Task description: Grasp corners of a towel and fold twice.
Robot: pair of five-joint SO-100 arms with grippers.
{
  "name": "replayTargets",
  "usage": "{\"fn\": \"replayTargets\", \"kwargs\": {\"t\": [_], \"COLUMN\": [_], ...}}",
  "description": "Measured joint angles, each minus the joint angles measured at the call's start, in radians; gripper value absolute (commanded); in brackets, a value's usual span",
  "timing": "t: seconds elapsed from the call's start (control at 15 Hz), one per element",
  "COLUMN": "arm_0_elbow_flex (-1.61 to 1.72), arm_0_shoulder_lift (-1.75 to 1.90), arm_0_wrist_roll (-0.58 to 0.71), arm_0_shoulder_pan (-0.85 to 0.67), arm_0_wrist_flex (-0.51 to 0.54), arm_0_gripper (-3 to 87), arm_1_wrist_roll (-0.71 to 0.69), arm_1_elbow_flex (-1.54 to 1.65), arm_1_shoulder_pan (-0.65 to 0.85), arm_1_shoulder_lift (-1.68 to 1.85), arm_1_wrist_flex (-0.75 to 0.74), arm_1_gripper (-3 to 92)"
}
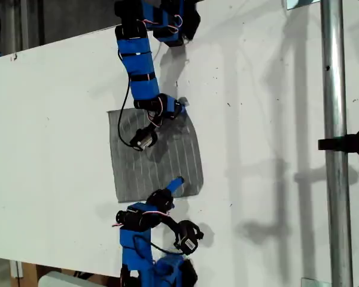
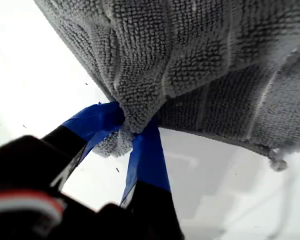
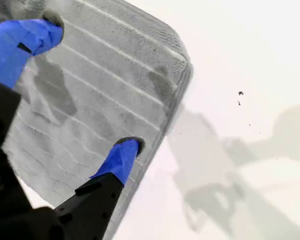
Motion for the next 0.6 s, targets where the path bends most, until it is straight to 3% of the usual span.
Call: {"fn": "replayTargets", "kwargs": {"t": [0.6], "arm_0_elbow_flex": [-0.259], "arm_0_shoulder_lift": [-0.486], "arm_0_wrist_roll": [-0.029], "arm_0_shoulder_pan": [0.089], "arm_0_wrist_flex": [-0.026], "arm_0_gripper": [39.4], "arm_1_wrist_roll": [0.012], "arm_1_elbow_flex": [-0.029], "arm_1_shoulder_pan": [-0.017], "arm_1_shoulder_lift": [-0.006], "arm_1_wrist_flex": [0.038], "arm_1_gripper": [-0.2]}}
